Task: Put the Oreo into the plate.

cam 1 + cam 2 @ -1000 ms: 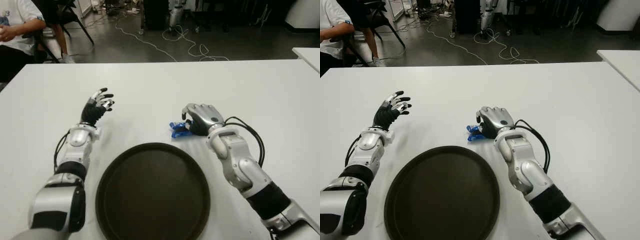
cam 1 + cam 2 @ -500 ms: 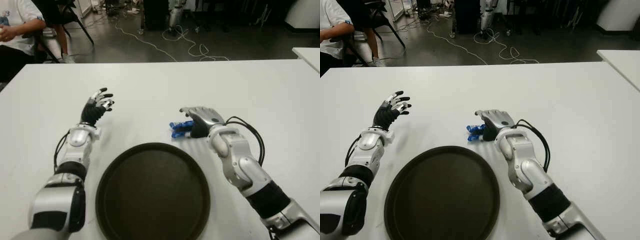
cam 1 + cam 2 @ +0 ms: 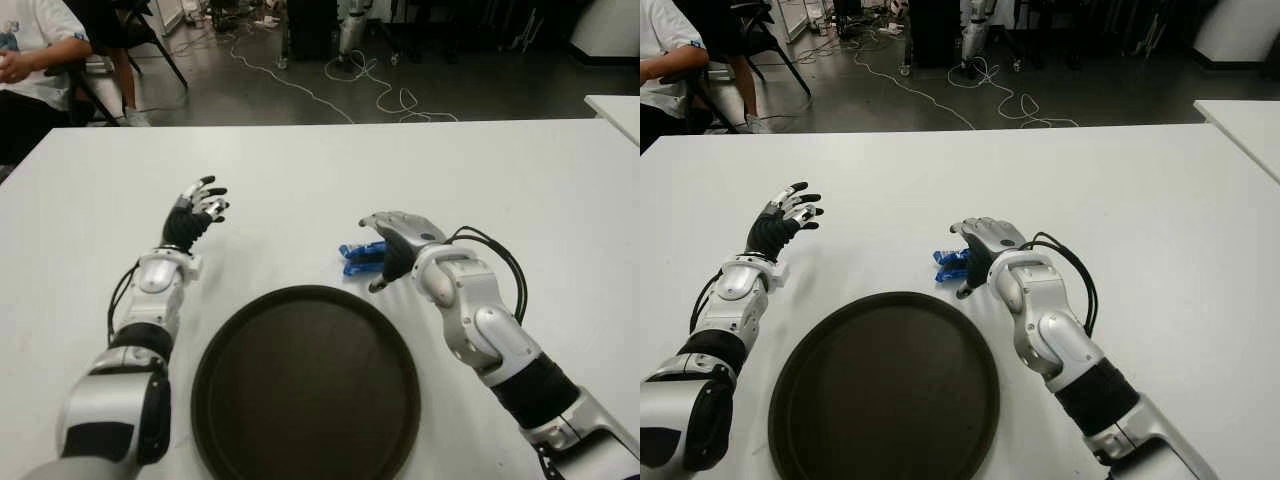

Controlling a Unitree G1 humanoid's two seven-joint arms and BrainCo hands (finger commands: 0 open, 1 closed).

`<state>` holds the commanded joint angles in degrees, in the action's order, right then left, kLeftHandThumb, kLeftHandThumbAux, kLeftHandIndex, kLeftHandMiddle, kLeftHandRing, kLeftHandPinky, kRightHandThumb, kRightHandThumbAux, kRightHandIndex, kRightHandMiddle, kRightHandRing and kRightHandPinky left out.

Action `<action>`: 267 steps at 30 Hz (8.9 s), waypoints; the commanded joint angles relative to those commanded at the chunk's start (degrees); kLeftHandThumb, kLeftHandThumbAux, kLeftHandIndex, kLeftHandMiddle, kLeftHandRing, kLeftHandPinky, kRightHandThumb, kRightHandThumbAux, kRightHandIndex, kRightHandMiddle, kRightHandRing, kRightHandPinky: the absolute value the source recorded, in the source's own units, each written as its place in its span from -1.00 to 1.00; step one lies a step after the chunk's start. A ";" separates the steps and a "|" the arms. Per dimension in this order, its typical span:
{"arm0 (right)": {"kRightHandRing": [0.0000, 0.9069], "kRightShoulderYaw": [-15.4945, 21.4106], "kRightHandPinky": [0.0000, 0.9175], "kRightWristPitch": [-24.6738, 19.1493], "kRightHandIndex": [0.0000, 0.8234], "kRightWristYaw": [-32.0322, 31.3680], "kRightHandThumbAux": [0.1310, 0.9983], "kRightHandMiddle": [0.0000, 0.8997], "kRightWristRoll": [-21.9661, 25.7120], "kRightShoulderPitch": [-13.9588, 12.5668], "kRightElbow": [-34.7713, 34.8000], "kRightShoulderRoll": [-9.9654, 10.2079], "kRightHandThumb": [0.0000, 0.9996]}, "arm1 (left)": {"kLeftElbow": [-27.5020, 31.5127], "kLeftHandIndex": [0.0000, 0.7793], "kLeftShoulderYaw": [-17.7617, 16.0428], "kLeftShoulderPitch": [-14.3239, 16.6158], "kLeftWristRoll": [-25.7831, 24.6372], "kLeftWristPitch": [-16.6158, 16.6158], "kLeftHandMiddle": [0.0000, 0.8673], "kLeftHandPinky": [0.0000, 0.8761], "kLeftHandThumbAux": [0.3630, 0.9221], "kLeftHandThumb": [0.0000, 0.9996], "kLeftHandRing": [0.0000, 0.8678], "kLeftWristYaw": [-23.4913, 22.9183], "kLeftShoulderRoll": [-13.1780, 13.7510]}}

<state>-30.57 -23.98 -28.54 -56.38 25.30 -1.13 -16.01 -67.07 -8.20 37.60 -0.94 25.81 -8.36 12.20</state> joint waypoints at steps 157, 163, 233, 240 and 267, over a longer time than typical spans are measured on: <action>0.55 -0.58 0.54 8.83 0.30 10.20 0.69 0.51 5.33 1.83 -12.31 -1.59 -0.46 | 2.44 -0.65 0.41 -1.04 0.01 -0.79 -0.45 -0.31 -0.03 -0.45 -0.39 0.70 -0.39; 0.58 0.12 0.58 8.95 0.32 11.85 0.70 0.56 5.75 1.38 -12.15 -1.26 -0.49 | 2.37 -0.64 0.49 -1.09 0.19 -0.58 -0.45 -0.31 -0.07 -0.48 -0.39 0.99 -0.37; 0.74 9.07 0.70 18.18 0.53 41.59 0.63 0.72 12.61 -4.28 -6.31 4.90 -0.56 | -1.00 -0.64 -0.28 0.75 -0.30 -0.58 -0.45 -0.27 -0.05 -0.47 -0.37 0.30 -0.22; 0.74 4.75 0.73 21.01 0.51 36.90 0.65 0.72 11.44 -10.09 6.24 4.41 -0.54 | -0.94 -0.65 -0.45 0.79 -0.33 -0.68 -0.45 -0.28 -0.10 -0.47 -0.37 0.46 -0.32; 0.82 5.68 0.79 34.49 0.21 4.14 0.46 0.77 22.27 -9.86 27.78 -8.13 0.06 | -0.82 -0.64 -0.71 0.77 -0.29 -0.62 -0.45 -0.29 -0.05 -0.44 -0.38 0.21 -0.34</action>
<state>-24.89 10.51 -24.41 -34.10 15.44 26.65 -24.14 -67.89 -8.92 38.37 -1.24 25.20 -8.15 11.86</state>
